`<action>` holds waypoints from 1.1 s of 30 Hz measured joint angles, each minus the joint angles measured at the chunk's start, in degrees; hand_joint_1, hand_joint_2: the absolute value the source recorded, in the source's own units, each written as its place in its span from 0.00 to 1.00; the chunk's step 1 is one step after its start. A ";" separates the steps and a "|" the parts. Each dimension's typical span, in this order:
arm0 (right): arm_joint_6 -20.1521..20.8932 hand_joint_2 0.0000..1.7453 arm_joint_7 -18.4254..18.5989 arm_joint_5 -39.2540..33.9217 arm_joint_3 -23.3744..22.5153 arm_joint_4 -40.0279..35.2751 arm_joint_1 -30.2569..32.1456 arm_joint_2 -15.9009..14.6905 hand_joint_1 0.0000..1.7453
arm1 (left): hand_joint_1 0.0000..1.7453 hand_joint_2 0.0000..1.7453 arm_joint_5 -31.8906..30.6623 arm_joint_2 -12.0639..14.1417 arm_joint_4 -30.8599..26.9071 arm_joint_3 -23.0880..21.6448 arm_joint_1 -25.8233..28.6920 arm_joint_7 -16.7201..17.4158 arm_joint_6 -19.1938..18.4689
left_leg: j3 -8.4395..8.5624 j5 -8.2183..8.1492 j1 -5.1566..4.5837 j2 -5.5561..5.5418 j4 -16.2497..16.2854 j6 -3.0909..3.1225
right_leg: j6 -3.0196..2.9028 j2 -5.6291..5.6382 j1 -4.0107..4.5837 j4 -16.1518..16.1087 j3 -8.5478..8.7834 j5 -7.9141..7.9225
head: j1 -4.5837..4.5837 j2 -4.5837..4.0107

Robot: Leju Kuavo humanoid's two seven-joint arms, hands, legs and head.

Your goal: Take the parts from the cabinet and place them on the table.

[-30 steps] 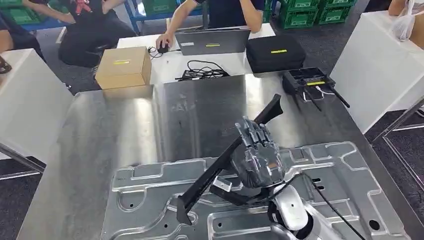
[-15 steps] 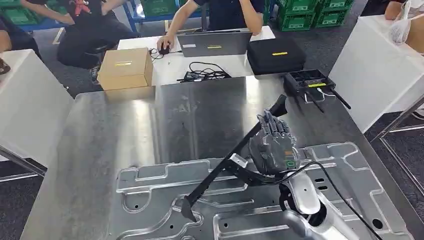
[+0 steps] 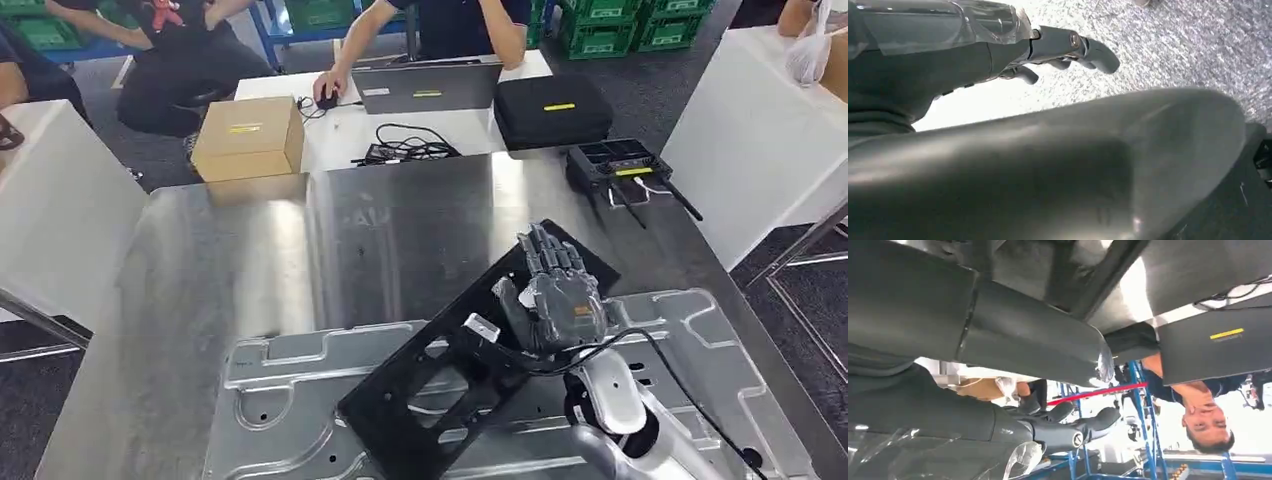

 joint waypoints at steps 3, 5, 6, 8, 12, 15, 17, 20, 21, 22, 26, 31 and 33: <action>-0.96 0.00 -0.39 1.00 0.11 0.00 0.04 0.15 0.00 | 0.00 0.00 0.04 -0.02 -0.02 0.00 -0.04 -0.09 0.07 | -5.31 -5.76 0.35 0.08 10.98 -1.13 | -0.57 -0.08 -0.01 -0.02 -0.10 0.01 | -0.07 0.00; -1.11 0.00 -0.39 1.18 0.37 0.00 0.22 0.15 0.00 | 0.00 0.00 0.04 -0.07 -0.02 0.00 -0.16 -0.09 0.07 | -9.42 -8.15 0.44 0.08 18.93 -1.34 | -0.61 -0.27 0.06 -0.02 -0.13 -0.03 | -0.07 0.00; -1.24 0.00 -0.44 1.18 0.50 0.02 0.33 0.17 0.00 | 0.00 0.00 0.04 -0.07 -0.02 0.00 -0.16 -0.11 0.07 | -9.67 -7.40 0.44 0.08 19.02 -1.28 | -0.61 -0.27 0.06 -0.02 -0.08 -0.03 | -0.07 0.00; -1.38 0.00 -0.52 1.16 0.57 0.02 0.34 0.44 0.00 | 0.00 0.00 0.02 -0.07 -0.02 0.00 -0.10 -0.13 0.07 | -6.37 -2.91 0.39 0.07 11.44 -0.78 | -0.59 -0.14 0.10 -0.02 0.02 -0.01 | -0.07 0.00; -1.38 0.00 -0.74 1.40 0.57 0.00 0.22 0.57 0.00 | 0.00 0.00 0.04 -0.07 -0.02 0.02 -0.32 -0.24 0.20 | -1.07 1.20 -0.51 0.17 -0.07 0.64 | 0.20 -0.22 0.23 -0.11 0.15 0.17 | -0.07 0.00; -1.38 0.00 -0.79 1.79 0.63 0.00 0.22 0.79 0.00 | 0.00 0.00 0.24 -0.07 -0.02 0.02 -0.49 -0.28 0.31 | -0.74 2.20 -0.58 0.12 -1.27 1.25 | 1.40 -0.21 0.33 -0.94 0.58 0.64 | -0.04 0.00; -1.38 0.00 -0.79 1.88 0.61 0.00 0.19 0.76 0.00 | 0.00 0.00 0.28 -0.09 -0.02 0.02 -0.60 -0.28 0.28 | -0.56 3.14 -0.08 0.38 -1.96 1.76 | 1.28 -0.17 0.29 3.20 -1.14 -2.85 | 0.04 0.00; -1.38 0.00 -0.74 1.88 0.66 0.02 0.82 0.76 0.00 | 0.00 0.00 0.48 -0.13 -0.02 0.02 -0.82 -0.31 0.31 | -0.98 3.31 -0.36 0.37 -1.92 2.02 | 1.48 -0.14 0.33 16.36 -6.67 -9.15 | 0.09 0.00; -1.38 0.00 -0.72 1.88 0.72 0.02 1.06 0.76 0.00 | 0.00 0.00 0.50 -0.13 -0.02 0.02 -0.88 -0.33 0.31 | -1.07 3.38 -0.42 0.35 -1.89 2.01 | 1.56 -0.16 0.33 17.72 -7.08 -9.09 | 0.09 0.00; -1.38 0.00 -0.72 1.88 0.79 0.04 1.20 0.76 0.00 | 0.00 0.00 0.52 -0.13 -0.02 0.02 -0.86 -0.37 0.28 | -1.10 3.42 -0.42 0.35 -1.86 1.98 | 1.61 -0.17 0.30 15.93 -5.93 -7.79 | 0.09 0.00; -1.40 0.00 -0.59 1.88 0.81 0.07 1.11 0.79 0.00 | 0.00 0.00 0.68 0.00 -0.02 0.04 -1.03 -0.70 0.28 | -1.78 2.74 -0.76 0.27 -0.13 0.92 | 1.50 -0.04 0.27 -0.39 2.98 -2.19 | 0.09 0.00; -1.38 0.00 -0.55 1.88 0.81 0.17 1.19 0.94 0.00 | 0.00 0.00 0.81 0.17 -0.02 0.07 -0.95 -0.79 0.28 | -2.55 2.11 -0.22 0.21 0.90 -0.11 | -0.41 0.00 0.20 -0.29 2.11 -1.02 | 0.04 0.00; -1.38 0.00 -0.57 1.88 0.83 0.17 1.21 1.03 0.00 | 0.00 0.00 0.81 0.15 -0.02 0.07 -1.11 -0.83 0.28 | -5.42 -3.06 0.07 0.25 8.25 -1.04 | -1.00 -0.10 0.19 -0.29 1.49 -0.64 | 0.00 0.00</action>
